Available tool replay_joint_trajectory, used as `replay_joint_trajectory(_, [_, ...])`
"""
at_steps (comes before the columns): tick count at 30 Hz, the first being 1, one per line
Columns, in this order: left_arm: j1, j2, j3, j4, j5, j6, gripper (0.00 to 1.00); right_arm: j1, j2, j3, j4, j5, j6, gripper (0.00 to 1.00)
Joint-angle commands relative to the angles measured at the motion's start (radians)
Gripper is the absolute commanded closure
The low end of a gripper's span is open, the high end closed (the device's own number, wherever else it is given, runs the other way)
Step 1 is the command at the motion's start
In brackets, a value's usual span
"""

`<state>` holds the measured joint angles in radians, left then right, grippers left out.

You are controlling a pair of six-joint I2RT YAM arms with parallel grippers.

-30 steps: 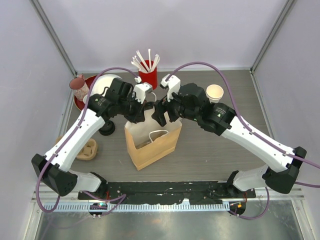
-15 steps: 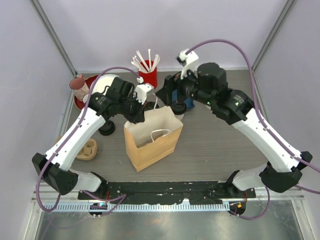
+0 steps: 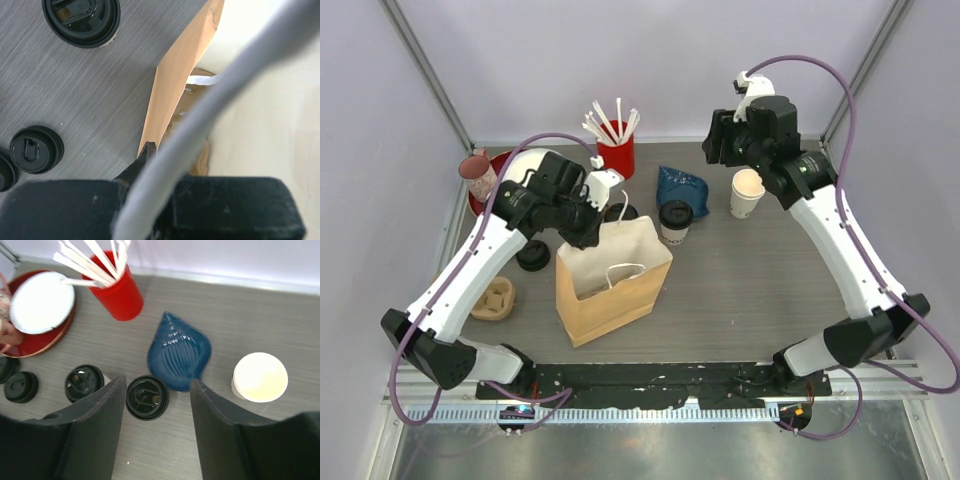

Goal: Pack the takeout coffee

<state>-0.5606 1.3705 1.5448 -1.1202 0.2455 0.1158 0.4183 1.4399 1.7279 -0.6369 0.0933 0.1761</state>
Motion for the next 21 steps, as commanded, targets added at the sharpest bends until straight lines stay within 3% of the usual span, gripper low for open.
replay_joint_trajectory(1, [0.042, -0.028, 0.021, -0.055, -0.017, 0.004, 1.0, -0.013, 0.089, -0.03, 0.006, -0.018, -0.015, 0.47])
replay_joint_trajectory(7, [0.18, -0.071, -0.063, 0.019, 0.026, -0.007, 1.0, -0.012, 0.157, -0.114, 0.042, -0.162, -0.049, 0.47])
replay_joint_trajectory(11, [0.215, -0.091, -0.097, 0.052, 0.044, -0.013, 1.0, -0.012, 0.2, -0.101, 0.005, -0.031, -0.027, 0.48])
replay_joint_trajectory(21, [0.245, -0.123, -0.13, 0.059, 0.04, -0.01, 1.0, 0.011, 0.321, -0.107, -0.023, -0.06, 0.006, 0.6])
